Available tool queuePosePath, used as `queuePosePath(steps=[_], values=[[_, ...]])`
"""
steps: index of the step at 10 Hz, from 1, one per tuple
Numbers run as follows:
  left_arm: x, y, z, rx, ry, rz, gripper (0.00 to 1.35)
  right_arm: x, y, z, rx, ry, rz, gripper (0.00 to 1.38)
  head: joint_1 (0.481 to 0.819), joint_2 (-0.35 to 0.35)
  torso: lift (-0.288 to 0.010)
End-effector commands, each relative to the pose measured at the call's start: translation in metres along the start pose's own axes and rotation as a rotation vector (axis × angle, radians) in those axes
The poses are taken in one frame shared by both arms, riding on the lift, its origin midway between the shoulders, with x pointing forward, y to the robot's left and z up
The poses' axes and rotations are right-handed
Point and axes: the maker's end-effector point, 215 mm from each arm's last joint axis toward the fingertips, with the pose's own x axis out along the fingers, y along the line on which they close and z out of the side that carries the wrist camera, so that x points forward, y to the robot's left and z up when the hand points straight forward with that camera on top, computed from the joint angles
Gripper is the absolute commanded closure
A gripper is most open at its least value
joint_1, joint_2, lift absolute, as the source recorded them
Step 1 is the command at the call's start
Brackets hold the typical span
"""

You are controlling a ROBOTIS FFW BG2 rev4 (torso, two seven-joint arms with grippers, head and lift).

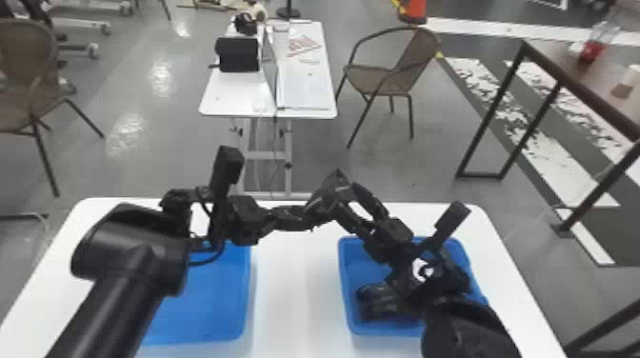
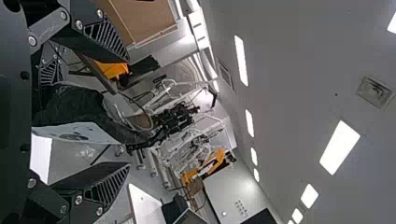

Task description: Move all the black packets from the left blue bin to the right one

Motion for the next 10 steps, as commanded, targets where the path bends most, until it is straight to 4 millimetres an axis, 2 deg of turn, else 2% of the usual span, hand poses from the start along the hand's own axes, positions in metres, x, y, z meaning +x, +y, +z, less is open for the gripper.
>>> queuePosePath(steps=[1, 2, 3, 4, 7, 8, 9, 10], values=[[0.004, -0.006, 0.005, -0.003, -0.012, -0.021, 1.21, 0.008, -0.002, -0.008, -0.012, 0.034, 0.002, 0.26, 0.695, -0.122, 0.000], [0.005, -0.008, 0.004, -0.009, -0.012, -0.028, 1.21, 0.011, -0.003, -0.012, -0.009, 0.050, 0.002, 0.41, 0.695, -0.121, 0.000], [0.006, -0.010, 0.002, -0.022, -0.016, -0.034, 1.21, 0.012, -0.003, -0.014, -0.010, 0.057, 0.001, 1.02, 0.695, -0.120, 0.000], [0.006, -0.010, 0.003, -0.027, -0.021, -0.033, 1.21, 0.013, -0.005, -0.011, -0.013, 0.035, -0.019, 1.27, 0.695, -0.119, 0.000], [0.000, -0.004, -0.001, -0.045, -0.043, -0.007, 1.19, 0.010, -0.005, -0.015, 0.035, 0.010, -0.019, 1.28, 0.695, -0.118, 0.000], [-0.006, 0.002, -0.006, -0.075, -0.064, 0.021, 0.87, 0.009, -0.008, -0.013, 0.065, -0.014, -0.028, 1.28, 0.695, -0.113, 0.000], [-0.017, 0.012, -0.015, -0.107, -0.085, 0.059, 0.48, 0.001, -0.024, 0.001, 0.062, -0.048, -0.061, 1.28, 0.695, -0.110, 0.000], [-0.033, 0.021, -0.023, -0.156, -0.130, 0.099, 0.16, -0.014, -0.049, 0.023, 0.040, -0.079, -0.105, 1.28, 0.695, -0.106, 0.000]])
